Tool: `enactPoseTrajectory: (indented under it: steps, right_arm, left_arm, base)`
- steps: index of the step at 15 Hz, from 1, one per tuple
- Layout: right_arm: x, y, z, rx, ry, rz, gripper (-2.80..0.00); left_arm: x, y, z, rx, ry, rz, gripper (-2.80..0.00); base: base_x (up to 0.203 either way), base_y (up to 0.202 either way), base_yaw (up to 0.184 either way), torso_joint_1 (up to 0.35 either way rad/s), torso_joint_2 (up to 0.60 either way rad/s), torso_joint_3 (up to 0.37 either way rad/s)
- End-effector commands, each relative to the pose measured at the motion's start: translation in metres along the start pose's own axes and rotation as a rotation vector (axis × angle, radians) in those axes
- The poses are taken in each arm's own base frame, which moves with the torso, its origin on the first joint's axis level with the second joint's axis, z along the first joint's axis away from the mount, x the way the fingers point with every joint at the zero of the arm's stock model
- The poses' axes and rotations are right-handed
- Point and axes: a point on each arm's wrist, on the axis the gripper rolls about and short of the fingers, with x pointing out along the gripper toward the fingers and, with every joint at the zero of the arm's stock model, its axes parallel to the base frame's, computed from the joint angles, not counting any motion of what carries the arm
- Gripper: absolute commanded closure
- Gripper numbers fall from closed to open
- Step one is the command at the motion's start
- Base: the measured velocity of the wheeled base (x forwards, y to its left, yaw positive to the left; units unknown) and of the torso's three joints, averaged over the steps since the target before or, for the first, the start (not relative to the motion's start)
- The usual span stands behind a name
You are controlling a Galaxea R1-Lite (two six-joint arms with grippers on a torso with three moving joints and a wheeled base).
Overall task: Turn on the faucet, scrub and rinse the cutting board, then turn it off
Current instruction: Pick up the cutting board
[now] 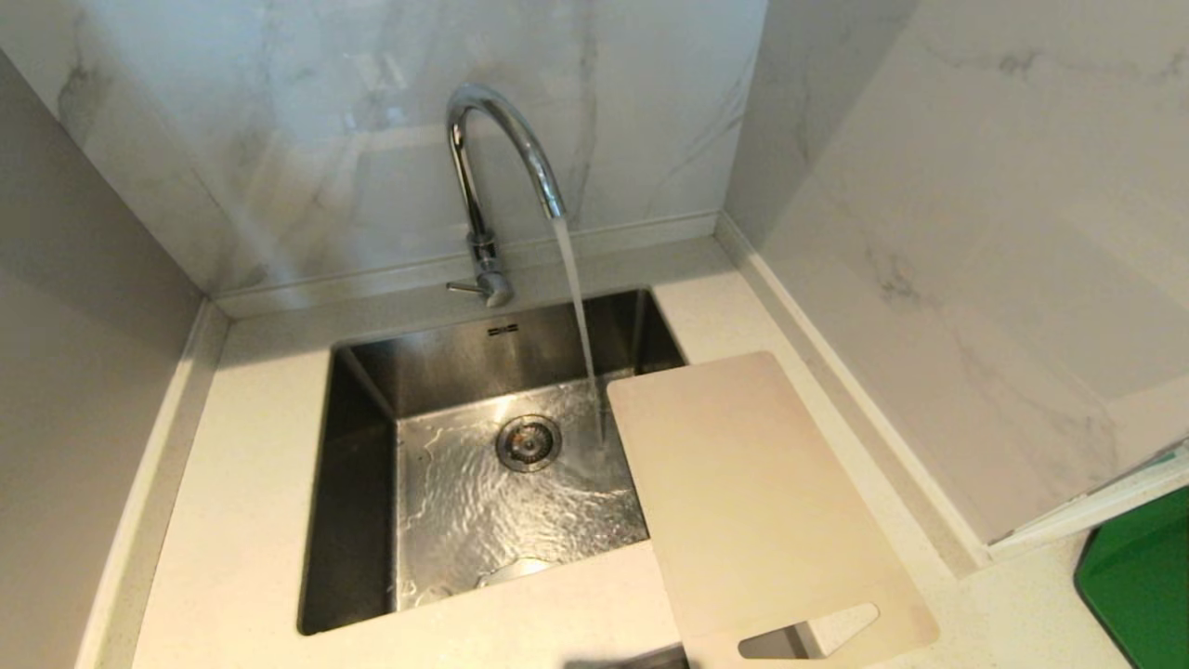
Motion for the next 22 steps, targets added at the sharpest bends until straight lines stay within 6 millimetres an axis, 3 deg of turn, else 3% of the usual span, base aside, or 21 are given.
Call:
enactPoseTrajectory:
  steps: [1,22]
  right_arm:
    - [0.0001,0.0000,-0.0004,0.000,0.001,-0.002,0.00]
    - [0.0001,0.0000,-0.0004,0.001,0.001,0.000,0.00]
  left_arm:
    - [0.0000,0.0000,-0.0006,-0.001,-0.001,0.001,0.00]
    - [-0.0002,0.0000,-0.0015,0.004,0.017,0.003,0.00]
  base:
    - [0.000,0.000,0.000,0.000,0.00,0.000]
    - [0.000,0.000,0.000,0.000,0.00,0.000]
